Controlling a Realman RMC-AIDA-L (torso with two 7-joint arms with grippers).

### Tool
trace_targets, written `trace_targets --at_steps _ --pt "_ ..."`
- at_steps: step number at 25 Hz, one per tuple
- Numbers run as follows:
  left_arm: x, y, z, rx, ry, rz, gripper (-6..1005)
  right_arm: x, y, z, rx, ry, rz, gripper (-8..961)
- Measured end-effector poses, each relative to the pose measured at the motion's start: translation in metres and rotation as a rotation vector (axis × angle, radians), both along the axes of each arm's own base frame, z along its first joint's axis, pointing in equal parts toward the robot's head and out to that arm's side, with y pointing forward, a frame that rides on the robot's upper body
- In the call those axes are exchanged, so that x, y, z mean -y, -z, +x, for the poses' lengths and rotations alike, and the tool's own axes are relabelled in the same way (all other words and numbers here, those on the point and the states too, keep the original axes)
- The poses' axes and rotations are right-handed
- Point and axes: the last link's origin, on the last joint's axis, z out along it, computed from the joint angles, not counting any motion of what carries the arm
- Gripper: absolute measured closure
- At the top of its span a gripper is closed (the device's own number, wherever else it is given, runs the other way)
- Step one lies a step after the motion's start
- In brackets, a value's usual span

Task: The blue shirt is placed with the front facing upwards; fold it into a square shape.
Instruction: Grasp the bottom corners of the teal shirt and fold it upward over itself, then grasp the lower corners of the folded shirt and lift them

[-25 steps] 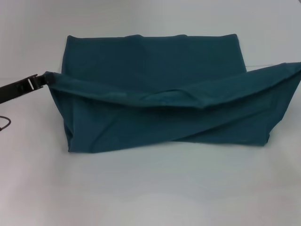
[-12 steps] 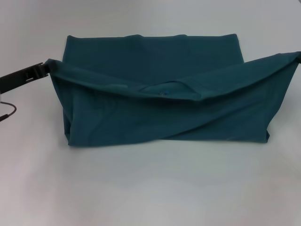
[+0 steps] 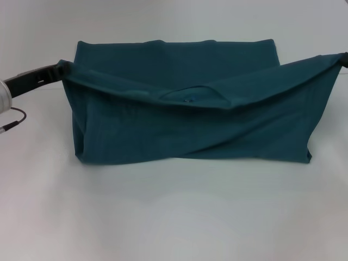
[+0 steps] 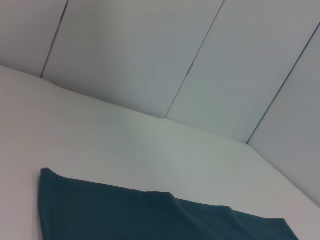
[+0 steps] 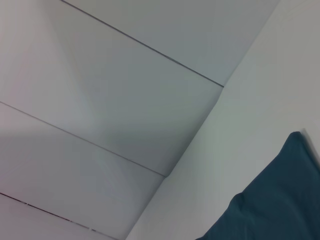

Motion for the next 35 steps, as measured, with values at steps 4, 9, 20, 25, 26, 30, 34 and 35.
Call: trace_targets --at_steps 4,9,20,25,26,30,34,35 --pt "-0.003 0.002 0.0 -0.015 -0.007 0.006 962 -0.004 0.001 -0.003 0.006 0.001 0.009 950" --pt "-0.005 0.001 -0.001 -0.033 -0.011 0.02 962 -0.013 0.0 -0.007 0.024 0.007 0.026 950" --pt "-0.009 0.011 0.0 -0.086 -0.009 0.045 959 -0.027 0.018 -0.011 0.093 0.044 -0.006 950" --pt "-0.009 0.03 0.001 -0.188 0.031 0.11 952 -0.033 0.031 -0.014 0.16 0.052 -0.017 879" --pt "-0.009 0.032 0.001 -0.209 0.038 0.122 951 -0.035 0.033 -0.015 0.179 0.055 -0.023 862" --pt "-0.009 0.037 0.002 -0.258 0.059 0.15 890 -0.037 0.035 -0.017 0.202 0.052 -0.031 791" --pt "-0.008 0.032 -0.002 -0.262 0.061 0.159 774 -0.033 0.029 -0.016 0.2 0.028 -0.025 674" --pt "-0.007 0.03 -0.003 -0.26 0.06 0.16 750 -0.031 0.027 -0.015 0.202 0.021 -0.023 632"
